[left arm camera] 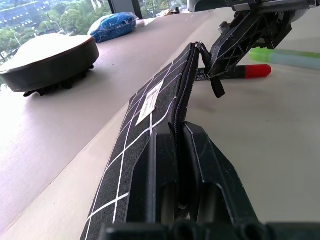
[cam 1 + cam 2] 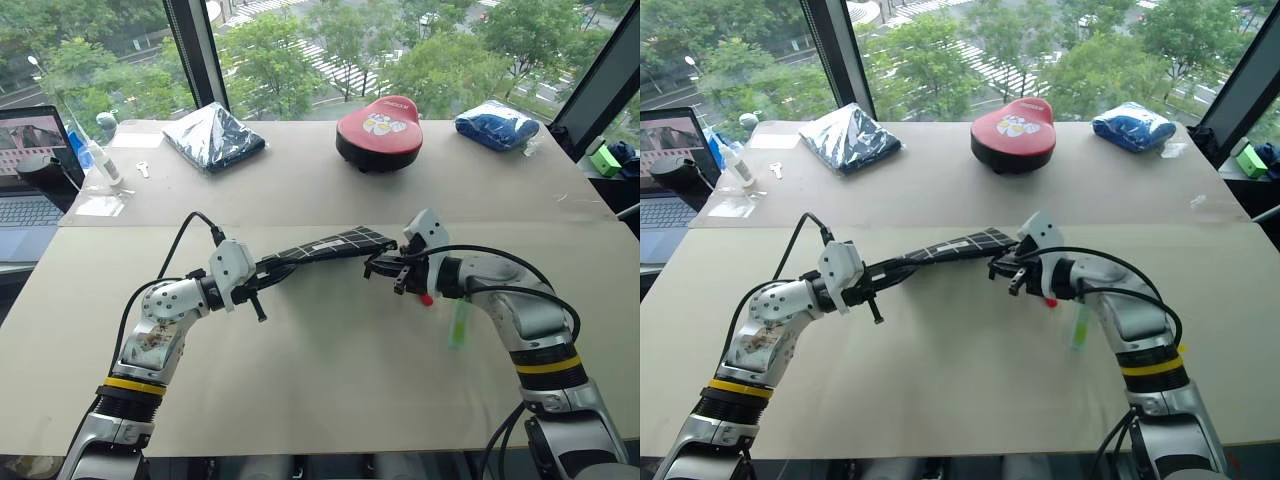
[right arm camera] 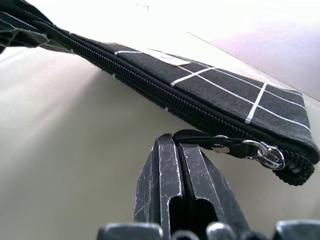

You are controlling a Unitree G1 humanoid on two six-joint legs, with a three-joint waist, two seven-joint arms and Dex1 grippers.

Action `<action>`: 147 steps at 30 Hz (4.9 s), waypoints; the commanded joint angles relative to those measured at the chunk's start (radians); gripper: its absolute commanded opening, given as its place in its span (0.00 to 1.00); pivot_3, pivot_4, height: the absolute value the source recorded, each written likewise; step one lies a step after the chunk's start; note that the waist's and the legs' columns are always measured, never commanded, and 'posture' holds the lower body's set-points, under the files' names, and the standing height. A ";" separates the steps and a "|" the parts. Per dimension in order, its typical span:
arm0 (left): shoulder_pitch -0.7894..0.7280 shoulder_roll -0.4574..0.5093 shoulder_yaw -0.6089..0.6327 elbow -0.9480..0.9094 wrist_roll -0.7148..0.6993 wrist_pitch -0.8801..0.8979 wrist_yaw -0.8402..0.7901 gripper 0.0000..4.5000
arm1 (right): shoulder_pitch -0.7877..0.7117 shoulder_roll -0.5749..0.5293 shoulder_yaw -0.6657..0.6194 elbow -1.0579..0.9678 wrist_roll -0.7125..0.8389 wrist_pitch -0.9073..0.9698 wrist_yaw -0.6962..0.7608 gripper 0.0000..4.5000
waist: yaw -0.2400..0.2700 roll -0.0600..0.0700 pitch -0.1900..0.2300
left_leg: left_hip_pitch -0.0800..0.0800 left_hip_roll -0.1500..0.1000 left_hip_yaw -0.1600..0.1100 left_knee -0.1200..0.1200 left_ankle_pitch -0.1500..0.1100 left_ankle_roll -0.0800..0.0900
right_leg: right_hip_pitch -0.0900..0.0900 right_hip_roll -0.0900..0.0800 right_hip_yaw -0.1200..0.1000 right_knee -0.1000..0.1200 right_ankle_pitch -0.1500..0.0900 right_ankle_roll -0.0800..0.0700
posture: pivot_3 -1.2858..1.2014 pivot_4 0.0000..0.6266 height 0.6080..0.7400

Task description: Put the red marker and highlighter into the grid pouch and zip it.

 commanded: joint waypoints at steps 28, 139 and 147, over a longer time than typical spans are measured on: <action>-0.021 -0.037 0.031 0.005 0.019 -0.024 -0.037 0.00 | -0.306 0.149 0.272 0.213 -0.165 -0.146 0.151 0.01 | -0.010 0.000 0.000 | -0.001 -0.001 -0.001 0.000 0.003 -0.006 | -0.001 0.000 -0.001 0.001 0.000 0.000 | 0.52 0.24 1.00; -0.086 -0.182 0.009 0.160 0.038 -0.077 -0.052 0.00 | 0.327 -0.506 -0.167 -0.487 -0.102 -0.130 -0.048 0.23 | 0.012 -0.003 -0.001 | 0.006 0.001 -0.002 0.002 -0.003 0.006 | 0.013 0.001 -0.002 -0.009 -0.001 0.002 | 0.52 0.24 1.00; -0.072 -0.183 0.008 0.133 0.038 -0.069 -0.046 0.00 | 0.119 -0.432 0.009 -0.328 -0.220 -0.256 -0.017 0.23 | 0.006 -0.004 0.000 | 0.005 0.001 -0.002 0.002 -0.003 0.006 | 0.012 0.000 -0.002 -0.011 -0.001 0.002 | 0.52 0.24 1.00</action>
